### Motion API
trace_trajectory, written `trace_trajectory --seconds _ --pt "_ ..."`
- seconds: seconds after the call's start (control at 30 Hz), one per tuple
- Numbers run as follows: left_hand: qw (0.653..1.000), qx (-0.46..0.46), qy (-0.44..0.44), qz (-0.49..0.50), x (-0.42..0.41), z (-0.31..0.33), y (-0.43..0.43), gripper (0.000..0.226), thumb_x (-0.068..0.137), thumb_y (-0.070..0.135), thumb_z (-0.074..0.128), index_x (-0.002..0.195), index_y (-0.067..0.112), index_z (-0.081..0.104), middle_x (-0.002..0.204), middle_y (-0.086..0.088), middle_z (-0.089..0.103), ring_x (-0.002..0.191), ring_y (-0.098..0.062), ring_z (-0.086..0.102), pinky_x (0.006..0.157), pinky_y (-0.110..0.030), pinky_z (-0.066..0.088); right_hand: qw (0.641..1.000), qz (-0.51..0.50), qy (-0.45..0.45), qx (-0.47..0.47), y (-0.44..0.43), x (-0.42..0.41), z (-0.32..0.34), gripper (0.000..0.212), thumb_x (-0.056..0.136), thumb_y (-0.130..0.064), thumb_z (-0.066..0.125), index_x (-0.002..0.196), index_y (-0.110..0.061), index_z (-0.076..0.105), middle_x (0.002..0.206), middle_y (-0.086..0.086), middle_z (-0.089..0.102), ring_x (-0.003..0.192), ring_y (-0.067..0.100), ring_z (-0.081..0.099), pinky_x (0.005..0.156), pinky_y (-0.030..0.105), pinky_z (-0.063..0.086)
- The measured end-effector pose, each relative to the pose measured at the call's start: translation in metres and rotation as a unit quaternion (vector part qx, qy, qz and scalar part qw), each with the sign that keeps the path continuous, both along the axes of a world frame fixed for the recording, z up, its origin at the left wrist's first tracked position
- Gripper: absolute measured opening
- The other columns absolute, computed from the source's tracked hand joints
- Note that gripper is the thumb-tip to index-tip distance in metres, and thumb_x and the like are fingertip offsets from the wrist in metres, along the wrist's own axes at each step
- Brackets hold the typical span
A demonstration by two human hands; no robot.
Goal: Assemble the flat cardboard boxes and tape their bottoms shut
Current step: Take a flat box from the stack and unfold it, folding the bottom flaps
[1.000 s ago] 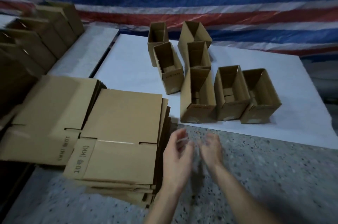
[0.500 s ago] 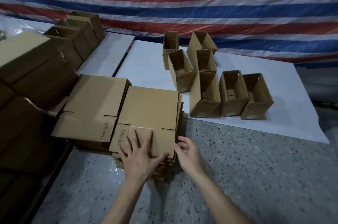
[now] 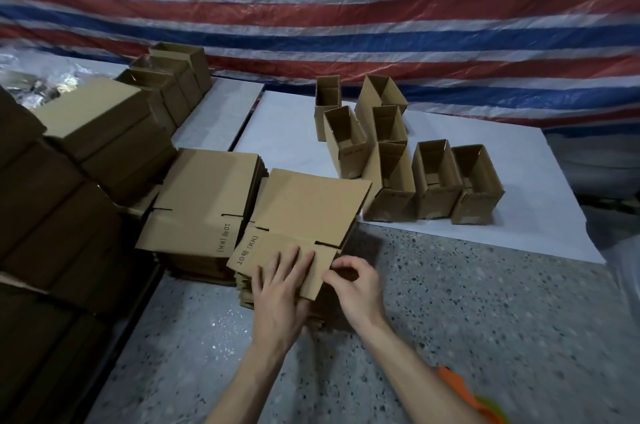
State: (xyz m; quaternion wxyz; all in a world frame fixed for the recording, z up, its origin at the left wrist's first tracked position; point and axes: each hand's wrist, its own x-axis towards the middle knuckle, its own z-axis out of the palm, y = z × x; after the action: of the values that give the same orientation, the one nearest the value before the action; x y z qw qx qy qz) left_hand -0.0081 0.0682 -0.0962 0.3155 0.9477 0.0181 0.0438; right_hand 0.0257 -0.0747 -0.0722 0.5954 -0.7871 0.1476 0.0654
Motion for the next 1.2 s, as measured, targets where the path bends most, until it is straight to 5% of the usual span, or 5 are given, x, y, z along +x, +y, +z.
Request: trace_trajectory --seconds 0.2,0.47,0.7,0.97,1.2 --pt "0.963 -0.155 -0.214 -0.051 -0.029 0.059 -0.021 0.053 0.077 0.01 0.048 0.124 0.027 0.067 0.128 0.017 0.065 0.124 -0.011 0.058 0.104 -0.046 0.04 0.969 -0.09 -0.212 0.09 -0.044 -0.045 0.051 0.02 0.082 -0.036 0.076 0.098 -0.025 0.068 0.095 -0.007 0.071 0.088 0.012 0.069 0.073 0.019 0.054" --pt "0.869 -0.488 -0.07 -0.046 -0.074 0.088 -0.047 0.016 0.081 0.02 0.073 0.096 0.022 0.072 0.099 -0.004 0.071 0.09 -0.013 0.069 0.073 -0.025 0.058 0.942 -0.247 -0.229 0.015 -0.14 -0.074 0.064 0.05 0.088 -0.048 0.063 0.132 -0.023 0.057 0.132 -0.005 0.059 0.121 0.004 0.054 0.096 0.017 0.045" --pt "0.883 -0.454 0.102 0.068 -0.098 -0.003 -0.054 0.015 0.082 0.026 0.073 0.093 0.02 0.066 0.088 -0.001 0.065 0.087 -0.016 0.06 0.068 -0.018 0.045 0.984 -0.139 -0.068 -0.083 -0.163 -0.11 -0.016 0.023 0.093 -0.015 0.069 0.077 -0.031 0.068 0.083 -0.007 0.071 0.08 -0.002 0.064 0.069 0.015 0.047" --pt "0.872 -0.389 0.205 0.218 -0.127 -0.062 -0.06 0.067 0.08 0.039 0.082 0.133 0.022 0.045 0.123 0.001 0.053 0.114 -0.018 0.053 0.098 -0.033 0.043 0.985 -0.012 -0.019 -0.172 -0.148 -0.153 -0.073 0.028 0.085 -0.047 0.07 0.1 -0.023 0.071 0.114 -0.004 0.047 0.113 0.017 0.052 0.094 0.017 0.036" --pt "0.887 -0.36 0.192 0.218 -0.123 -0.056 -0.06 0.056 0.074 0.047 0.085 0.114 0.025 0.053 0.107 0.007 0.06 0.103 -0.007 0.056 0.075 -0.02 0.044 0.953 0.06 -0.062 -0.291 -0.144 -0.163 -0.077 0.033 0.081 -0.037 0.082 0.107 -0.02 0.073 0.133 0.006 0.046 0.128 0.028 0.044 0.106 0.039 0.039"
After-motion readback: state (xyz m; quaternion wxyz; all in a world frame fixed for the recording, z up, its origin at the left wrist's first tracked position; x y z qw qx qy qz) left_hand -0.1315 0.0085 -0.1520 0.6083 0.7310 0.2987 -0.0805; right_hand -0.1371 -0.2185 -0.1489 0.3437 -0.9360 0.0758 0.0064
